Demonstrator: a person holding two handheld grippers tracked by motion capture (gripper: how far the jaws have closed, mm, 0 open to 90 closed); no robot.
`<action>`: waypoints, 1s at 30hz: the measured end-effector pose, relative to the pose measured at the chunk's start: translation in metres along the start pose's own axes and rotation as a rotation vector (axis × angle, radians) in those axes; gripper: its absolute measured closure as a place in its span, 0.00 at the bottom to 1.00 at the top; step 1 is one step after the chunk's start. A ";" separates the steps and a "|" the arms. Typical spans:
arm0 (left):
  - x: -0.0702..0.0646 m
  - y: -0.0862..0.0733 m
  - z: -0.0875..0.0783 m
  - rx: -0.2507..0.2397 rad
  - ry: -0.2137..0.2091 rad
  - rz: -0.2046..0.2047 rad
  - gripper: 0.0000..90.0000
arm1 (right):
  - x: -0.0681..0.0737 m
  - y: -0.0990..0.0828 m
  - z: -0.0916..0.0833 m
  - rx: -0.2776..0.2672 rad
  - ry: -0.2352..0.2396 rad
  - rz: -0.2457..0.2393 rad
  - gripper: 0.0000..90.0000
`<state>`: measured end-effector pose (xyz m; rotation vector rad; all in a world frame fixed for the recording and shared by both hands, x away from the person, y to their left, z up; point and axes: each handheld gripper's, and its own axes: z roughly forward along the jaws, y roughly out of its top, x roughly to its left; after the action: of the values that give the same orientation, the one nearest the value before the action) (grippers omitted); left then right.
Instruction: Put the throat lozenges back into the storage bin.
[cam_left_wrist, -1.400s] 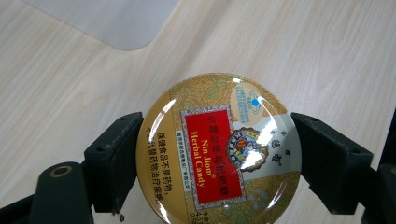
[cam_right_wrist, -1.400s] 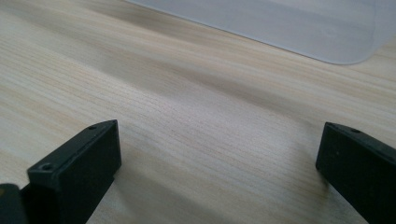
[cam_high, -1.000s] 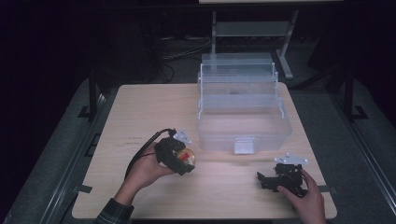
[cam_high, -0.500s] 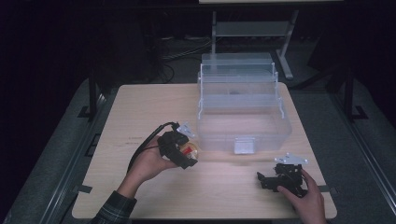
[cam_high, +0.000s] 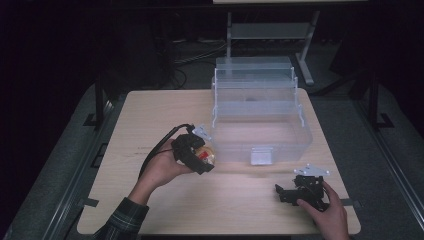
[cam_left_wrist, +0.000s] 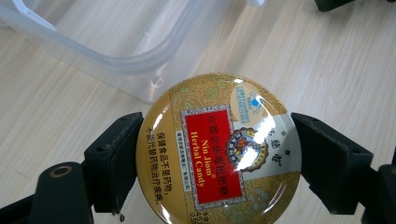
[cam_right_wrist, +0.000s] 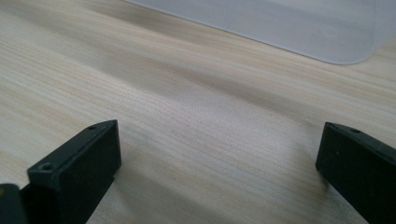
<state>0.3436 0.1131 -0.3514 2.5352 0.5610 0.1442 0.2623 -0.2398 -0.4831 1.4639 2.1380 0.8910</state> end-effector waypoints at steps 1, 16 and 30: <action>0.001 0.002 0.000 0.002 0.002 0.004 0.22 | 0.000 0.000 0.000 0.000 0.000 0.000 0.00; 0.010 0.024 -0.003 -0.010 0.007 0.010 0.22 | 0.000 0.000 0.000 0.001 0.001 0.003 0.00; 0.016 0.045 0.000 -0.018 0.013 0.030 0.22 | 0.000 0.000 0.000 0.000 0.000 0.000 0.00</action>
<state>0.3749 0.0850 -0.3275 2.5280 0.5250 0.1763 0.2623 -0.2398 -0.4831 1.4635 2.1379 0.8912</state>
